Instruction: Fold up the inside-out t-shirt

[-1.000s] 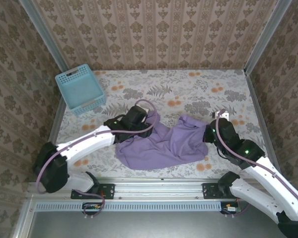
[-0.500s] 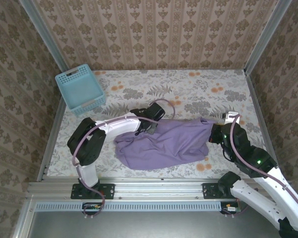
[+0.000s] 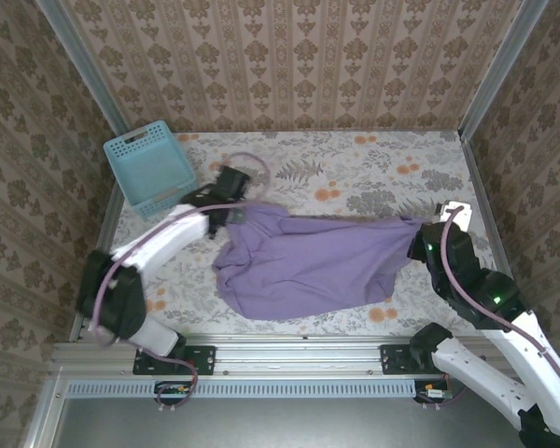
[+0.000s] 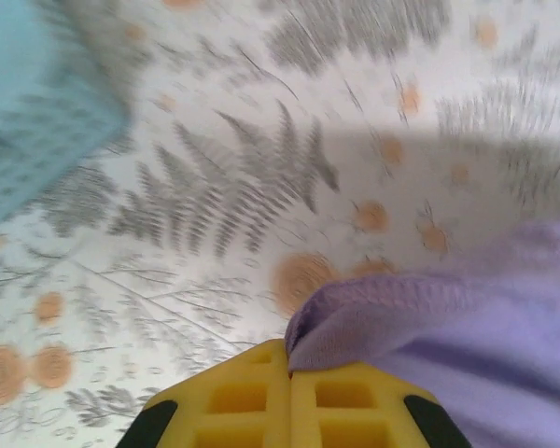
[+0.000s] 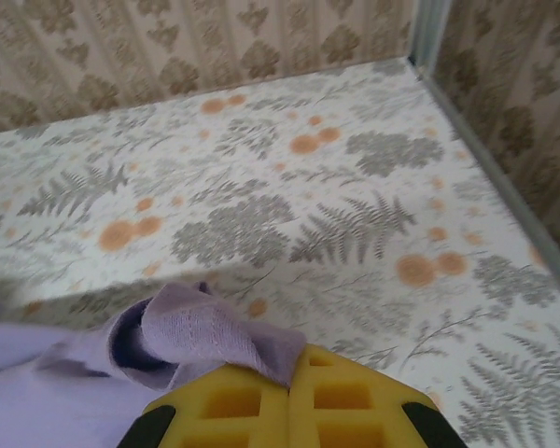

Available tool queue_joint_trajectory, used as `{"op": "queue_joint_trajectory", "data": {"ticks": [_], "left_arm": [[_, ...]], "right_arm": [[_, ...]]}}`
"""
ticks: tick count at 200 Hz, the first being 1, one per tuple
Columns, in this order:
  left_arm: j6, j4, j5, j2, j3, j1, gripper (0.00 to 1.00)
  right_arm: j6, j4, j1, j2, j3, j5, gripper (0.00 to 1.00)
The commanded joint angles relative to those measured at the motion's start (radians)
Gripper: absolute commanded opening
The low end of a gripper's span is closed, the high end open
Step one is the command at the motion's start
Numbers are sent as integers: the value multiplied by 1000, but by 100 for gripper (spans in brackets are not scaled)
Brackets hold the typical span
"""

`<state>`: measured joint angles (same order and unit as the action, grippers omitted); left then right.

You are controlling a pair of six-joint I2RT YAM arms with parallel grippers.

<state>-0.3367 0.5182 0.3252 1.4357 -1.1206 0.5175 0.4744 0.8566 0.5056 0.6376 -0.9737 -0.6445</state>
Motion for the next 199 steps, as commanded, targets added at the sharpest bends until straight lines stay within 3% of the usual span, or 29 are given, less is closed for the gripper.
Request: {"op": "queue_joint_trajectory", "data": {"ticks": [1,27,62,94,113,158,179,199], "left_arm": [[-22,-33,-159,-202,16,-111,0],[-64,17,-235,-381,31,-210,0],[-182,74,-276,-561,242,-259,0],[-313,99,-487,-598,511,-263,0],[-389,108,-552,-622,639,-257,2],[-386,217,-407,-686,650,-246,39],[-354,195,-354,-631,580,-225,49],[-306,187,-255,-529,478,-136,57]], "right_arm": [[-51,7,-39,2,-67,-72,0],[-68,-14,-71,27,-83,-29,0],[42,11,-90,31,31,79,0],[213,47,-122,-13,199,205,0],[285,47,-151,-45,270,269,0],[307,35,-198,-78,289,278,0],[286,27,-200,-69,272,282,0],[273,20,-202,-67,262,284,0]]}}
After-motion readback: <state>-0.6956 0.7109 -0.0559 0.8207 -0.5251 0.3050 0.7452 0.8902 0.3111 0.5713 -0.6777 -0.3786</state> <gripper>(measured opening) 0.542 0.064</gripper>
